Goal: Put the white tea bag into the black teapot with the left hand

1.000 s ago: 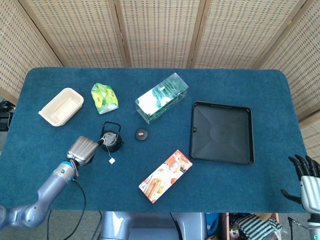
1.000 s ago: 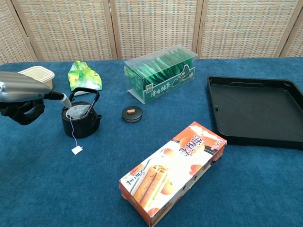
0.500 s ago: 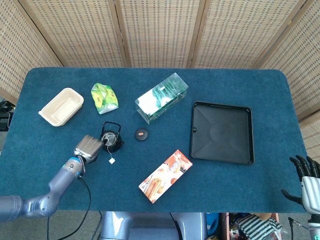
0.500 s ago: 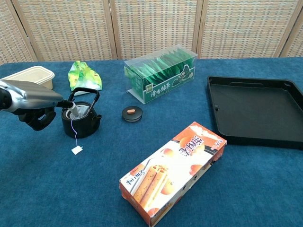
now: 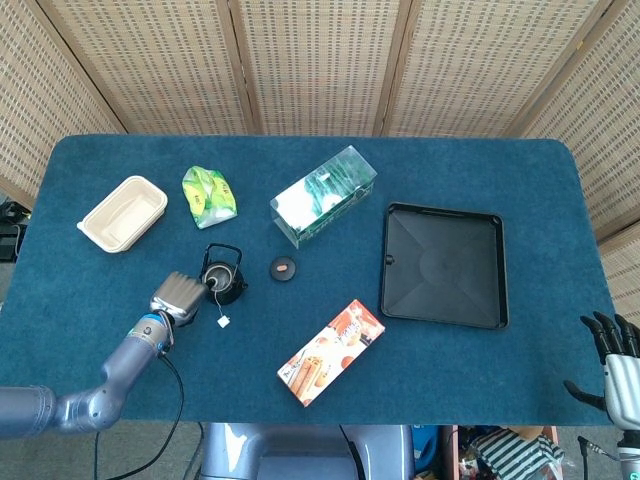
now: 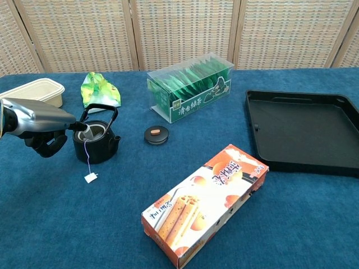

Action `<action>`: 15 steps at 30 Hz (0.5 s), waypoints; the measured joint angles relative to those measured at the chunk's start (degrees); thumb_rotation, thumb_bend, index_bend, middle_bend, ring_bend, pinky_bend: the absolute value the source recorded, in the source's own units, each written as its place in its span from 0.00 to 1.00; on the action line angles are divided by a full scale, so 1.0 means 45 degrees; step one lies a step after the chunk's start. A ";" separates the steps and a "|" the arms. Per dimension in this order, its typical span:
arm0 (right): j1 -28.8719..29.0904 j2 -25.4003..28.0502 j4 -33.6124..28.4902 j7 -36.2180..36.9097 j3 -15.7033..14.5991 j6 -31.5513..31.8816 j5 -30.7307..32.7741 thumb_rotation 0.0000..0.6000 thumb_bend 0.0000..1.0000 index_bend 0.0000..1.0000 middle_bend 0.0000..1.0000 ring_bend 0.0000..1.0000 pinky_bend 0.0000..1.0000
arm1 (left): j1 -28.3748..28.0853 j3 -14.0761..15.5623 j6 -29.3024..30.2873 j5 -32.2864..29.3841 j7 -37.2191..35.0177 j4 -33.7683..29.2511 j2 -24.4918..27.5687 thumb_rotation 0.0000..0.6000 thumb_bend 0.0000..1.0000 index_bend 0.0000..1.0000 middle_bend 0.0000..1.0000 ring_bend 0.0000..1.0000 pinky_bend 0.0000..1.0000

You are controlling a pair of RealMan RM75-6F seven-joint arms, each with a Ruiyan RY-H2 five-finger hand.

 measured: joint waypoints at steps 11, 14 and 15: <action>0.0042 0.0040 -0.0020 -0.0051 0.0041 0.0025 -0.0069 1.00 0.00 0.17 0.20 0.01 0.12 | 0.1070 -0.0056 0.1316 0.2901 -0.1834 -0.0799 0.0740 1.00 0.94 0.12 0.72 0.66 0.64; 0.0075 0.0079 -0.0023 -0.0052 0.0073 0.0027 -0.0094 1.00 0.00 0.17 0.20 0.01 0.12 | 0.1610 -0.0077 0.1911 0.3980 -0.2627 -0.1007 0.0974 1.00 0.94 0.12 0.68 0.63 0.63; 0.0100 0.0091 -0.0024 -0.0058 0.0087 0.0024 -0.0115 1.00 0.00 0.17 0.20 0.01 0.12 | 0.1810 -0.0077 0.2155 0.4324 -0.2898 -0.1066 0.1043 1.00 0.94 0.12 0.67 0.62 0.62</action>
